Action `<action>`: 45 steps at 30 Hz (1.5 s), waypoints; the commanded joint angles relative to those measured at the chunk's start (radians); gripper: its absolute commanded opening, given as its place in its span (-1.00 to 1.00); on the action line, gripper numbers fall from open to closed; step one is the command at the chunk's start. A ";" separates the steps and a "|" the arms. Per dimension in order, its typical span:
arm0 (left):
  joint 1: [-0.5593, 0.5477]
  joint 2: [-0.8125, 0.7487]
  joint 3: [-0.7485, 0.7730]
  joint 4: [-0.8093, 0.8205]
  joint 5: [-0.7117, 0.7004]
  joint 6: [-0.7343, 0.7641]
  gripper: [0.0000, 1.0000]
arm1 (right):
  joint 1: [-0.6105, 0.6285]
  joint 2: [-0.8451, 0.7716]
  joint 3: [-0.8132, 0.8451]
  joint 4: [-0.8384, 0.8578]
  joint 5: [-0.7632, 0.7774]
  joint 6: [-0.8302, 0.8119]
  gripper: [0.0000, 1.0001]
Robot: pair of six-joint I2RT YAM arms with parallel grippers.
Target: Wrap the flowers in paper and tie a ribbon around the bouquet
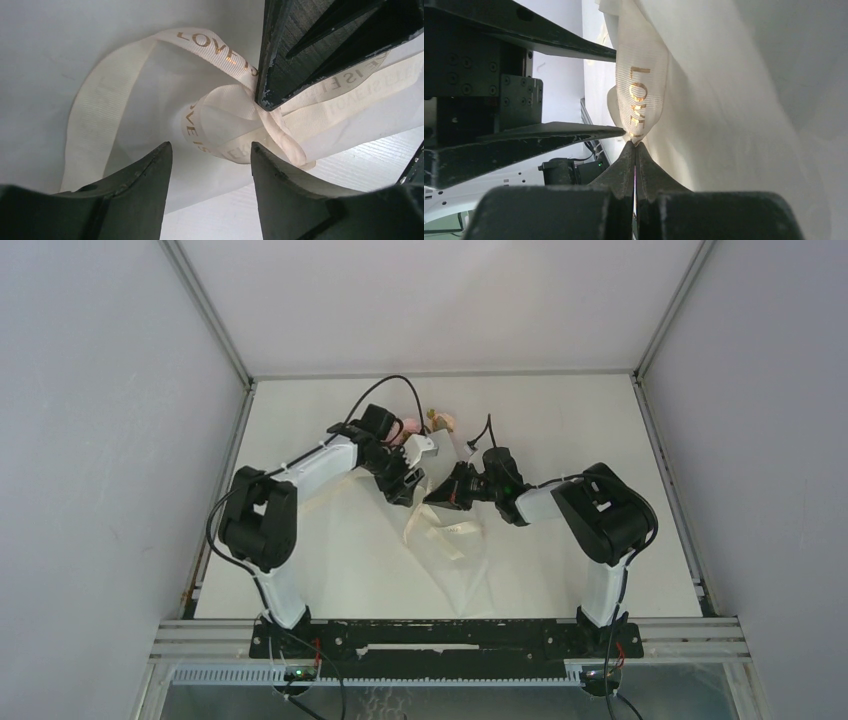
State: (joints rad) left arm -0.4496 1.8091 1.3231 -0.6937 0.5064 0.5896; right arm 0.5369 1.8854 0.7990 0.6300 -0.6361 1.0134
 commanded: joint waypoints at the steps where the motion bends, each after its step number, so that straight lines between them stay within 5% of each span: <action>1: -0.023 0.017 0.026 0.018 -0.018 -0.039 0.25 | 0.000 -0.041 -0.001 0.026 0.007 -0.011 -1.00; 2: -0.026 0.019 0.026 0.028 -0.030 -0.041 0.12 | 0.002 -0.040 -0.001 0.027 0.006 -0.012 -1.00; 5: -0.029 0.006 0.031 0.023 -0.046 -0.044 -0.90 | 0.004 -0.041 -0.001 0.006 0.017 -0.022 -1.00; 6: -0.029 -0.010 0.035 0.012 -0.049 -0.042 -0.99 | 0.004 -0.044 -0.001 -0.010 0.024 -0.032 -1.00; 15: -0.049 -0.276 0.075 -0.146 -0.102 0.000 -1.00 | -0.008 -0.028 -0.001 -0.103 0.062 -0.094 -0.96; 29: -0.059 -0.381 0.284 -0.378 -0.341 -0.032 -1.00 | -0.010 0.000 -0.001 -0.166 0.046 -0.155 -0.89; 39: 0.037 -0.454 0.259 -0.374 -0.568 -0.072 -1.00 | -0.018 0.027 -0.019 -0.170 0.050 -0.174 -0.94; 45: 0.127 -0.496 0.121 -0.320 -0.651 -0.049 -1.00 | -0.014 0.032 -0.019 -0.170 0.046 -0.177 -0.98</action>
State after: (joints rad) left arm -0.3840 1.3750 1.5223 -1.0687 -0.0246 0.5388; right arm 0.5251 1.9022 0.7918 0.4686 -0.6071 0.8722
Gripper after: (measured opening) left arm 0.005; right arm 0.015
